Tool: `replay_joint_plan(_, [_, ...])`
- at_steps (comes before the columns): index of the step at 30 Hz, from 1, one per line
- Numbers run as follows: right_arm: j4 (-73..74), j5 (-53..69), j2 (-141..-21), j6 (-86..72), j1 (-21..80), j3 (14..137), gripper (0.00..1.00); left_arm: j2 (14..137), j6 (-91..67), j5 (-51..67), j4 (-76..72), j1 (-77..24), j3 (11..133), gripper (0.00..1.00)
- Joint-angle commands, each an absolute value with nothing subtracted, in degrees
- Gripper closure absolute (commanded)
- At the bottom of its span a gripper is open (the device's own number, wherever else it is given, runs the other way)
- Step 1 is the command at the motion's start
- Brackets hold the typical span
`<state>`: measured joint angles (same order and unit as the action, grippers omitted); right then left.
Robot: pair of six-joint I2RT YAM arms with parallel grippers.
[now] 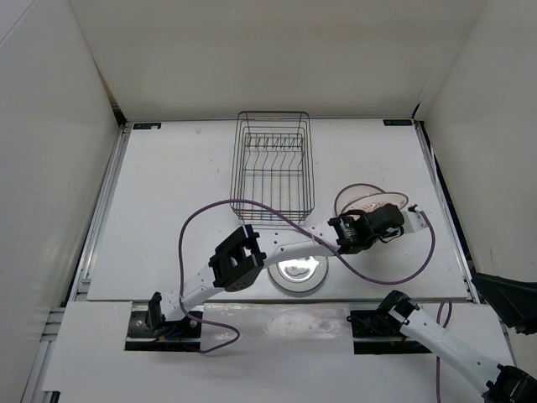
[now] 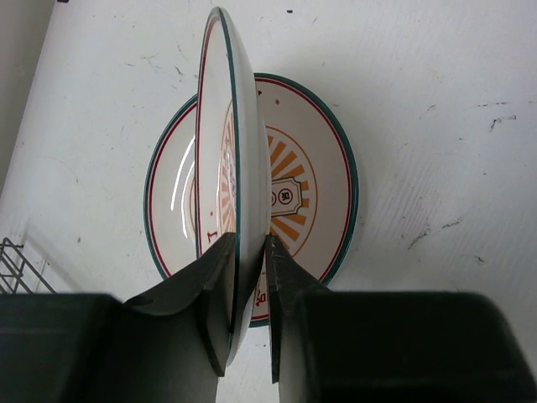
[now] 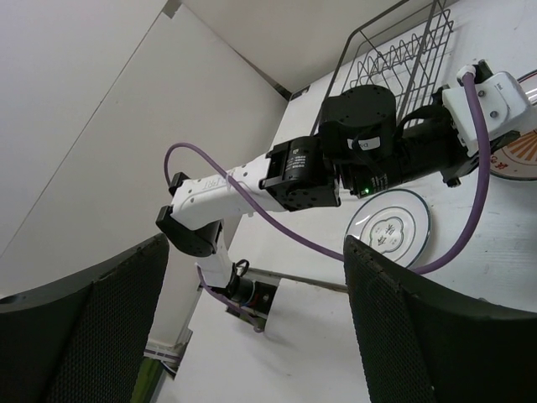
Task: Unload the plates from the dish rack
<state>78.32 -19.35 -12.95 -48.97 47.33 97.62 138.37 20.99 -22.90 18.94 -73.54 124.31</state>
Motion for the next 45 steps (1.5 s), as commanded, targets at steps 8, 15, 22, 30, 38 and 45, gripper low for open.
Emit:
replay_joint_plan(8, [94.7,-20.3,-11.5,-48.6,47.4,98.5,0.12,136.8,20.3,-25.2,17.3,-74.3,122.2,0.33])
replay_joint_plan(15, [94.6,-21.0,-11.7,-48.7,47.5,99.1,0.11,135.3,19.1,-26.8,18.0,-75.5,118.9,0.00])
replay_joint_plan(22, [94.5,-21.4,-11.6,-48.9,47.7,99.1,0.11,133.8,15.5,-27.0,21.9,-75.7,118.0,0.00])
replay_joint_plan(30, [94.7,-23.0,-12.7,-49.0,47.5,93.8,0.11,122.6,4.7,-19.1,36.8,-75.7,120.5,0.00])
replay_joint_plan(38, [94.5,-32.4,-19.3,-47.3,47.8,83.3,0.10,96.3,-3.0,-24.8,57.0,-75.7,109.9,0.00])
replay_joint_plan(45, [84.2,-31.5,-34.4,-38.5,48.0,74.9,0.10,59.5,-17.1,-45.7,65.3,-73.7,77.8,0.00])
